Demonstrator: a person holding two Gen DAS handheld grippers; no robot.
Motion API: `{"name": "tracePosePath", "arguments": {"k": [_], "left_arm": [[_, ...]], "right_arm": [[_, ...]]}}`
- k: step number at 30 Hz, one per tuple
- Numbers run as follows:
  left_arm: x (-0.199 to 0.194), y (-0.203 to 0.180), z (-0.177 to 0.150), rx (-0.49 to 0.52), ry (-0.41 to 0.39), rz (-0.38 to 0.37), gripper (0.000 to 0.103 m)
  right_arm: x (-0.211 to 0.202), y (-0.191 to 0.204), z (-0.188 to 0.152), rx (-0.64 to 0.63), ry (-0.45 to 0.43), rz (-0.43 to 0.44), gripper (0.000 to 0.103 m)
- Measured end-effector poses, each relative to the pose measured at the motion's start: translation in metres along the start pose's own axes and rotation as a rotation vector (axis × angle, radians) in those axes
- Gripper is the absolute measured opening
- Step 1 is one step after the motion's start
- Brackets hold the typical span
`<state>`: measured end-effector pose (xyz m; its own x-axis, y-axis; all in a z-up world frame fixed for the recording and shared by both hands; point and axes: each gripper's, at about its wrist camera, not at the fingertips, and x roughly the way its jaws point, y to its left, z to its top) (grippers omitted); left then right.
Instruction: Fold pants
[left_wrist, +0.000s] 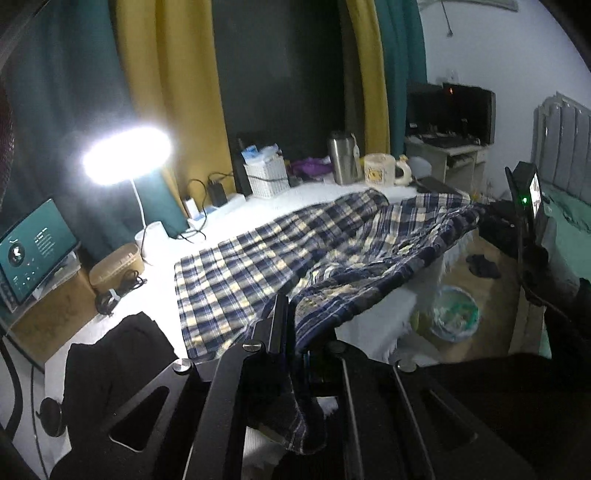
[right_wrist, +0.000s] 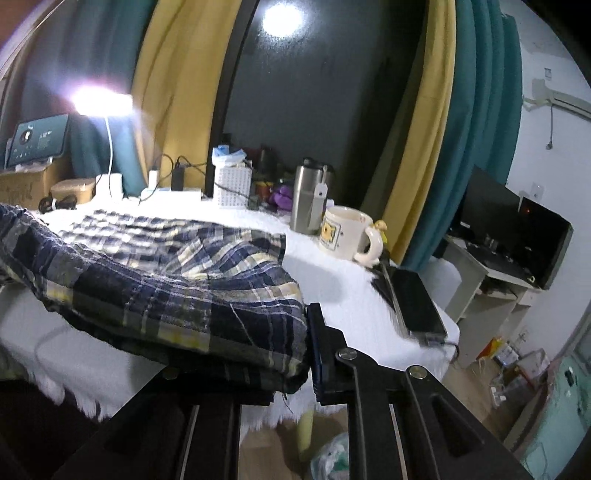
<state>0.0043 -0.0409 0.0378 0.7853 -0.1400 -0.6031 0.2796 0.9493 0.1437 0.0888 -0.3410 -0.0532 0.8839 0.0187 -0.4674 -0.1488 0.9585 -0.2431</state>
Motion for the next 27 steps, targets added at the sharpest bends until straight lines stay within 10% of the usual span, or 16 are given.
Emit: {"name": "tracePosePath", "arguments": {"k": [9, 27], "left_arm": [[-0.01, 0.003, -0.021, -0.017, 0.048, 0.009, 0.004], [0.023, 0.046, -0.012, -0.082, 0.006, 0.044, 0.002]], "right_arm": [[-0.018, 0.01, -0.033, 0.02, 0.045, 0.053, 0.014], [-0.009, -0.005, 0.042, 0.076, -0.075, 0.11, 0.014]]}}
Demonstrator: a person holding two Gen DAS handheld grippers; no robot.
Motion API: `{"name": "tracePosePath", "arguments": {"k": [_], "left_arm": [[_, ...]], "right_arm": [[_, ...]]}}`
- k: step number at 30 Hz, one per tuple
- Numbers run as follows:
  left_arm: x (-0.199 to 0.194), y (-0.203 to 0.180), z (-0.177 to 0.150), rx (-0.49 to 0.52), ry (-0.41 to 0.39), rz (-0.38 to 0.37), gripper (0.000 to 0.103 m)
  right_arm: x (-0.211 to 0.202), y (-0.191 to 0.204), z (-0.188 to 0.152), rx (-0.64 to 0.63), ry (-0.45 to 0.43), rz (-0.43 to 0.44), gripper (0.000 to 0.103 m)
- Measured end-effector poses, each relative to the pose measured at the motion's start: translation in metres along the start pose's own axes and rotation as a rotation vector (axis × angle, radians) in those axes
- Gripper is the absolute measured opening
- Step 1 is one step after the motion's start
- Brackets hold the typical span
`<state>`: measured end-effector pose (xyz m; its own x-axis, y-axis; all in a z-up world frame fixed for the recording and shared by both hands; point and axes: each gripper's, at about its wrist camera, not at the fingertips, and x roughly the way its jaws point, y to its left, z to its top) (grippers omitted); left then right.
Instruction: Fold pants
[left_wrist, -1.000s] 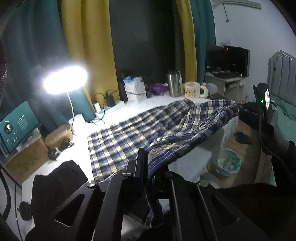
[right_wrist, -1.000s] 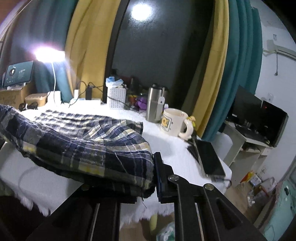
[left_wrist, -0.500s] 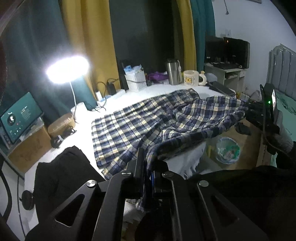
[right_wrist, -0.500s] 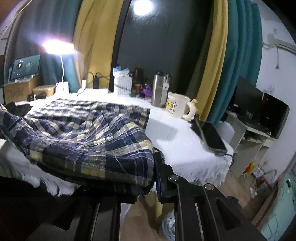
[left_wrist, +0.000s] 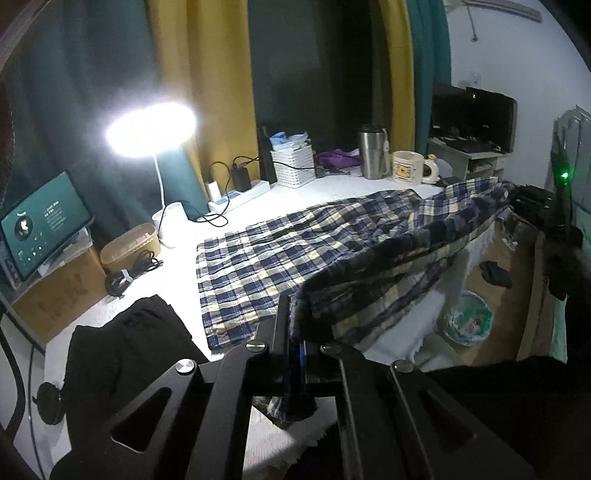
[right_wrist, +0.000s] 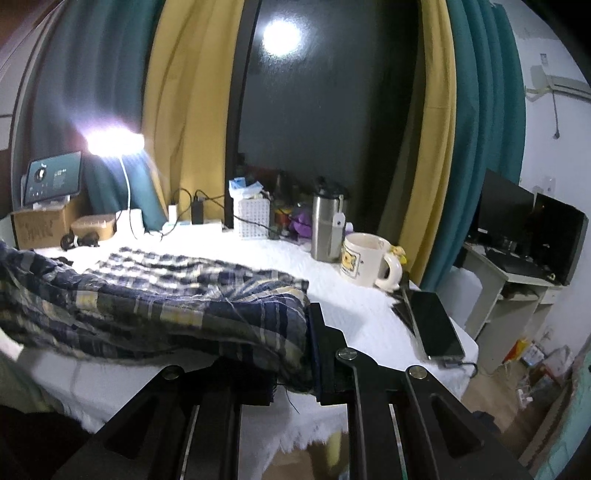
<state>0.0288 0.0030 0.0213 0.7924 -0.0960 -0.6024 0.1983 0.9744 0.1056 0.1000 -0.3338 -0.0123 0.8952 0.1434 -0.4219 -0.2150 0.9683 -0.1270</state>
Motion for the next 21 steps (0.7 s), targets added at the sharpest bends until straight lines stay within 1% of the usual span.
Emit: {"name": "tracePosePath", "arguments": {"k": [6, 14, 21], "left_arm": [[0.016, 0.022, 0.013, -0.033, -0.016, 0.006, 0.002], [0.041, 0.054, 0.048, -0.058, -0.064, 0.004, 0.002], [0.069, 0.077, 0.071, -0.062, -0.067, 0.006, 0.002]], "right_arm": [[0.019, 0.003, 0.021, -0.004, 0.005, 0.007, 0.014], [0.046, 0.009, 0.051, -0.019, 0.011, 0.002, 0.014], [0.079, 0.012, 0.071, -0.016, 0.038, -0.004, 0.014]]}}
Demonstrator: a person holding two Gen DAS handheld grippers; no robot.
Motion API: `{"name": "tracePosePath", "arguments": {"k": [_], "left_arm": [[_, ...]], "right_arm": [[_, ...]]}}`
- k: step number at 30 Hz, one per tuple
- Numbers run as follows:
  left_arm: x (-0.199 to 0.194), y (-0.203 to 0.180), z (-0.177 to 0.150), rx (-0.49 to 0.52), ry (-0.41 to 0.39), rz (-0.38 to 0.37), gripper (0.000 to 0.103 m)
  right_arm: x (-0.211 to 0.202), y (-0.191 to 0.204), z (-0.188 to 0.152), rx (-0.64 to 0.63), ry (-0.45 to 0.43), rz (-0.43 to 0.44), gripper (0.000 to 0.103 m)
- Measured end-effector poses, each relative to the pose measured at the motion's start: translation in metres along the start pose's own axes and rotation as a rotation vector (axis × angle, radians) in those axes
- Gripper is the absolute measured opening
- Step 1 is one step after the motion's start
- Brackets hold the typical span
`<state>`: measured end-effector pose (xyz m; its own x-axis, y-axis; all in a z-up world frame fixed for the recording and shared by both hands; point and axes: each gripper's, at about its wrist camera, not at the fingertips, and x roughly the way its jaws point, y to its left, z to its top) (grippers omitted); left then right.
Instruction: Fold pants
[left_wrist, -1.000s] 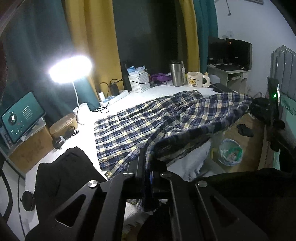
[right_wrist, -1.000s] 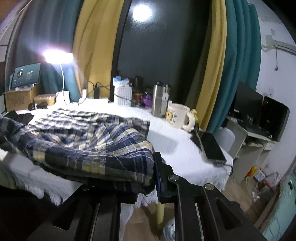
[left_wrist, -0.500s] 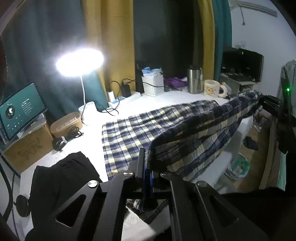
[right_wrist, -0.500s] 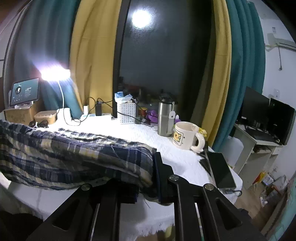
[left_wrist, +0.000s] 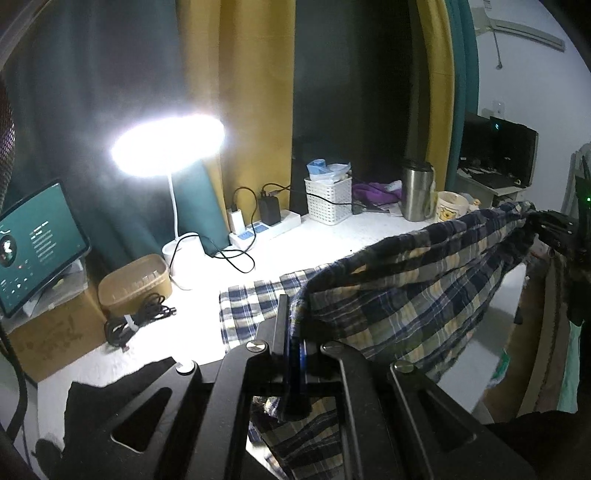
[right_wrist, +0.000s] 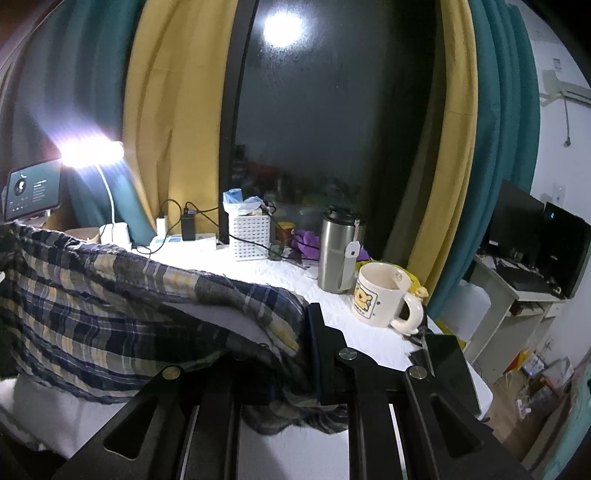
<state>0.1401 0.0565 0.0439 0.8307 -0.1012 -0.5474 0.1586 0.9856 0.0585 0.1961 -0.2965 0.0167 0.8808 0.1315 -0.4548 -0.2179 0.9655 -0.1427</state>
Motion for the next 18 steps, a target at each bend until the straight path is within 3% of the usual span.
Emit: {"name": "tracePosePath", "arguments": {"k": [10, 18], "left_arm": [[0.043, 0.031, 0.022, -0.004, 0.009, 0.007, 0.002], [0.093, 0.06, 0.025, -0.018, 0.067, 0.001, 0.002]], "right_arm": [[0.055, 0.011, 0.017, 0.001, 0.063, 0.012, 0.014], [0.106, 0.025, 0.025, -0.013, 0.13, 0.024, 0.014]]}}
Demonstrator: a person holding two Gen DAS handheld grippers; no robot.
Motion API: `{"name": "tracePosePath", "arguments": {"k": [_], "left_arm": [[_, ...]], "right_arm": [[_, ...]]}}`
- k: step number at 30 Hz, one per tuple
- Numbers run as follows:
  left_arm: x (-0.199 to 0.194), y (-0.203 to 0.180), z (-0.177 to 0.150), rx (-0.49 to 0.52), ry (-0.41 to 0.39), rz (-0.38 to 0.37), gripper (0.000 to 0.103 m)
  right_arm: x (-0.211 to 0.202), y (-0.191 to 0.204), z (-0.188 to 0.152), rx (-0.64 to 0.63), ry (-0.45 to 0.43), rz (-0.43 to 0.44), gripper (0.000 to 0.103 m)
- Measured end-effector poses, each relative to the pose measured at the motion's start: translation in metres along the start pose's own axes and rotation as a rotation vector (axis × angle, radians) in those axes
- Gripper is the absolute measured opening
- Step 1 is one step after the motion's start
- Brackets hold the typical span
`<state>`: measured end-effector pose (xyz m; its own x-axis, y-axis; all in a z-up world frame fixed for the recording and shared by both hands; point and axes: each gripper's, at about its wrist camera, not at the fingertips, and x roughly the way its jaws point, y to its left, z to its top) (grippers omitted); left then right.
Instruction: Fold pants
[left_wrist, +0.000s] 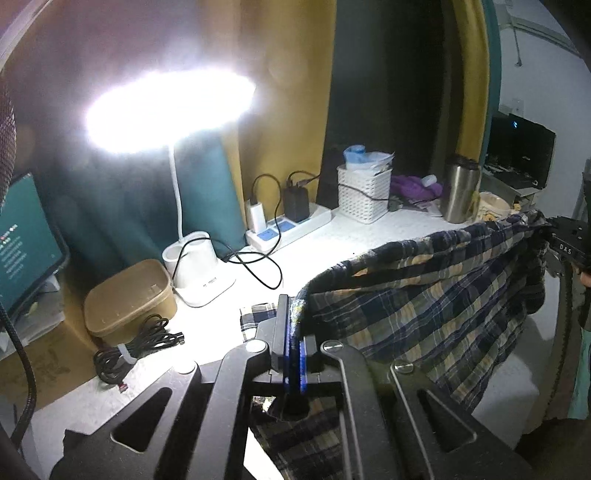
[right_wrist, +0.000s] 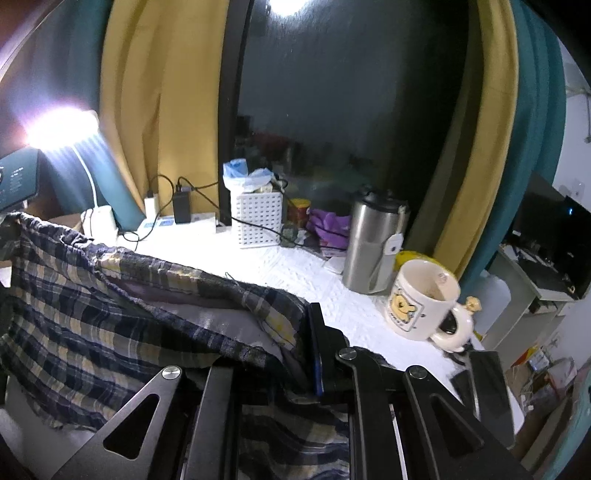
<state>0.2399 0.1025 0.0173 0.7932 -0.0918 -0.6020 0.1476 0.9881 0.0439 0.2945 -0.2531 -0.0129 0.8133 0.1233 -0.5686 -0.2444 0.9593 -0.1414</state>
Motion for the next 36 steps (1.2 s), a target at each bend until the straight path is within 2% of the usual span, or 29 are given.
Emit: {"name": "tracePosePath", "arguments": {"k": [16, 21, 24, 26, 31, 32, 34, 36], "left_arm": [[0.121, 0.033, -0.011, -0.038, 0.201, -0.024, 0.002], [0.154, 0.046, -0.017, -0.084, 0.265, -0.015, 0.008], [0.166, 0.053, -0.02, -0.108, 0.283, -0.006, 0.013], [0.17, 0.06, -0.021, -0.135, 0.279, 0.034, 0.015], [0.167, 0.077, -0.023, -0.178, 0.272, 0.07, 0.016], [0.165, 0.079, -0.023, -0.186, 0.27, 0.07, 0.017], [0.161, 0.085, -0.022, -0.203, 0.265, 0.07, 0.025], [0.155, 0.087, -0.021, -0.213, 0.252, 0.063, 0.044]], "right_arm": [[0.106, 0.012, -0.002, -0.002, 0.195, 0.012, 0.014], [0.132, 0.012, -0.005, -0.004, 0.25, -0.008, 0.014], [0.146, 0.013, -0.007, -0.015, 0.278, -0.032, 0.014], [0.153, 0.011, -0.009, -0.015, 0.293, -0.048, 0.014], [0.165, 0.007, -0.009, -0.002, 0.33, -0.05, 0.015], [0.164, 0.007, -0.009, -0.005, 0.326, -0.05, 0.017], [0.162, 0.006, -0.007, -0.007, 0.312, -0.056, 0.027], [0.16, 0.002, -0.005, -0.007, 0.3, -0.078, 0.06]]}}
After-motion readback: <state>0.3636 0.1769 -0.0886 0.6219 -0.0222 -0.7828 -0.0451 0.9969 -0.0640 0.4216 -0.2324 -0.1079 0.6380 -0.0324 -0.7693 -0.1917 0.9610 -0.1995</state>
